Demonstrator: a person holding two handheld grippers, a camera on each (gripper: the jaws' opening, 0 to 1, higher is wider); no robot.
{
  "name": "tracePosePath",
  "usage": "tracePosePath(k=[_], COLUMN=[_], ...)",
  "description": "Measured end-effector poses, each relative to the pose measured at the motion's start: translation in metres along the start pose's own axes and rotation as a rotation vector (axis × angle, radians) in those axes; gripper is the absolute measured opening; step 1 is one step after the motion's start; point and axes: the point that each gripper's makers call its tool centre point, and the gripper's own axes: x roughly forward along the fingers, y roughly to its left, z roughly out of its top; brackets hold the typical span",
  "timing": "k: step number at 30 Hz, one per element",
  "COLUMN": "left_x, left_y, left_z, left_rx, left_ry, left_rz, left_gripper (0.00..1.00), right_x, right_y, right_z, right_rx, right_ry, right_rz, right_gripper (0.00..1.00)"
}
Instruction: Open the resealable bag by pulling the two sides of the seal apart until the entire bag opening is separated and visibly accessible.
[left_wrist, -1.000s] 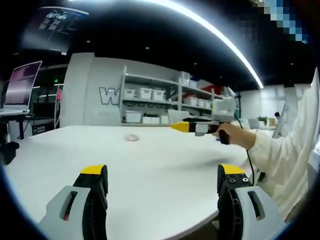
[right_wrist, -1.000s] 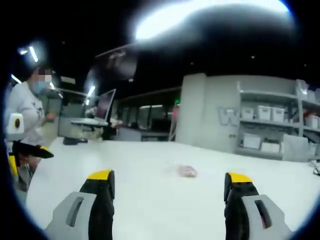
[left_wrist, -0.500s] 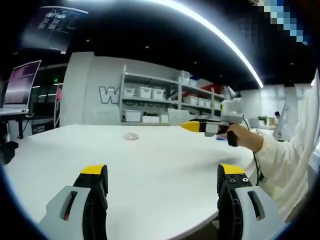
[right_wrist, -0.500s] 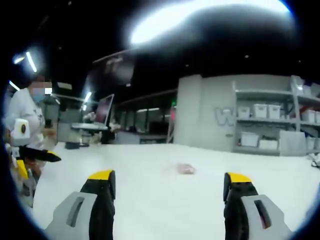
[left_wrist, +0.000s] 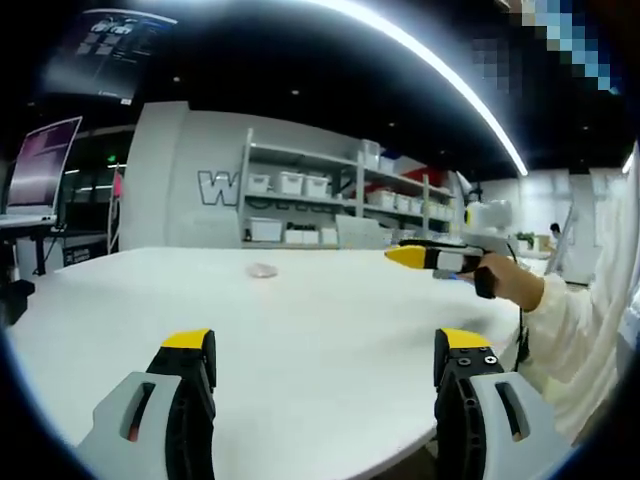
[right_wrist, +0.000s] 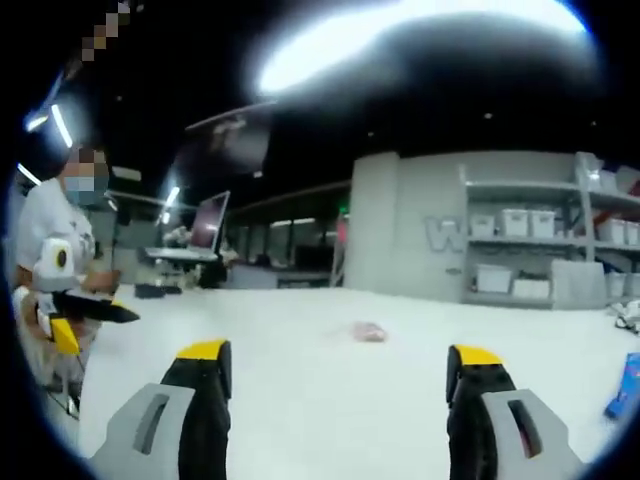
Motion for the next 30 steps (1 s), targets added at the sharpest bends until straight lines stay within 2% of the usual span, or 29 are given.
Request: tracePosePath(k=[11, 16, 19, 25, 30], left_x=[0.005, 0.007, 0.007, 0.008, 0.008], left_y=[-0.002, 0.0, 0.001, -0.001, -0.001], left_z=[-0.001, 0.0, -0.001, -0.001, 0.0], left_rx=[0.003, 0.009, 0.008, 0.009, 0.012], left_ry=[0.004, 0.002, 0.006, 0.005, 0.003], left_rz=[-0.002, 0.001, 0.002, -0.001, 0.001], left_gripper=[0.89, 0.89, 0.89, 0.89, 0.89], right_x=[-0.016, -0.025, -0.029, -0.033, -0.039], right_y=[-0.003, -0.004, -0.002, -0.003, -0.006], right_z=[-0.008, -0.004, -0.004, -0.013, -0.008], right_rx=[0.008, 0.0, 0.001, -0.028, -0.015], right_ry=[0.005, -0.005, -0.012, 0.021, 0.003], right_rz=[-0.029, -0.062, -0.066, -0.091, -0.108], right_gripper=[0.88, 0.85, 0.87, 0.86, 0.84])
